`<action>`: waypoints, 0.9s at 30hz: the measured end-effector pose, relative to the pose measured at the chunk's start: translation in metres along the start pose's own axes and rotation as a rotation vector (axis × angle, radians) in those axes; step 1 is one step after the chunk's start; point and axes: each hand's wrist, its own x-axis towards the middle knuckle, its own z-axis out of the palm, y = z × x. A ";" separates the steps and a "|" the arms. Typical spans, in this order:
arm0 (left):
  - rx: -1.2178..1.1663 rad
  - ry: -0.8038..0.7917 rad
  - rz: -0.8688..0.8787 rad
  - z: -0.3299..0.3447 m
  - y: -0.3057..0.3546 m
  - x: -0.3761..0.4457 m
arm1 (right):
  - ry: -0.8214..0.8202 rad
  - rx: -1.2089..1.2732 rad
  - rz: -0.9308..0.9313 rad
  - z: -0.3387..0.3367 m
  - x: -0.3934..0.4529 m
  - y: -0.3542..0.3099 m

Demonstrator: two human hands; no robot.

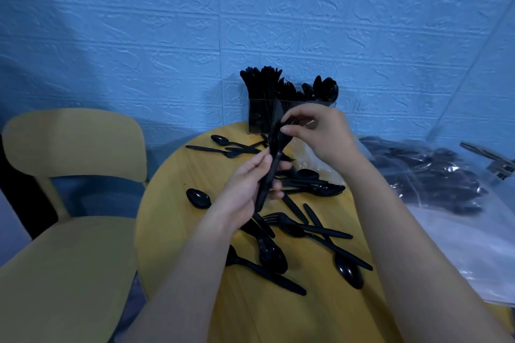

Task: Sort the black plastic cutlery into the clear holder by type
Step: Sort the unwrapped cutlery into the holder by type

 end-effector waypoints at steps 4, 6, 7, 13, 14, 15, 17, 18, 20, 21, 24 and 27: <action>0.023 -0.024 0.020 -0.007 -0.001 0.005 | 0.056 -0.063 -0.070 0.009 0.006 0.010; 0.036 0.017 0.049 -0.011 -0.001 0.007 | 0.063 -0.104 -0.058 0.010 0.006 0.015; 0.022 0.055 0.066 -0.013 0.000 0.008 | 0.015 -0.167 -0.033 0.010 0.005 0.020; -0.104 0.219 0.094 -0.019 0.005 0.009 | -0.702 -0.549 0.203 0.019 -0.006 0.046; -0.131 0.237 0.092 -0.019 0.005 0.009 | -0.716 -0.554 0.215 0.020 -0.006 0.046; -0.150 0.250 0.091 -0.020 0.005 0.010 | -0.726 -0.549 0.219 0.020 -0.007 0.046; -0.165 0.255 0.093 -0.020 0.005 0.010 | -0.773 -0.533 0.215 0.022 -0.008 0.045; -0.159 0.251 0.094 -0.020 0.005 0.010 | -0.801 -0.525 0.209 0.023 -0.008 0.044; -0.139 0.248 0.095 -0.019 0.005 0.011 | -0.837 -0.499 0.198 0.027 -0.009 0.040; -0.137 0.249 0.093 -0.019 0.006 0.011 | -0.846 -0.474 0.195 0.028 -0.009 0.038; -0.158 0.261 0.096 -0.019 0.007 0.010 | -0.802 -0.315 0.231 0.026 -0.007 0.029; -0.177 0.275 0.109 -0.020 0.008 0.010 | -0.607 -0.250 0.264 0.017 -0.004 0.028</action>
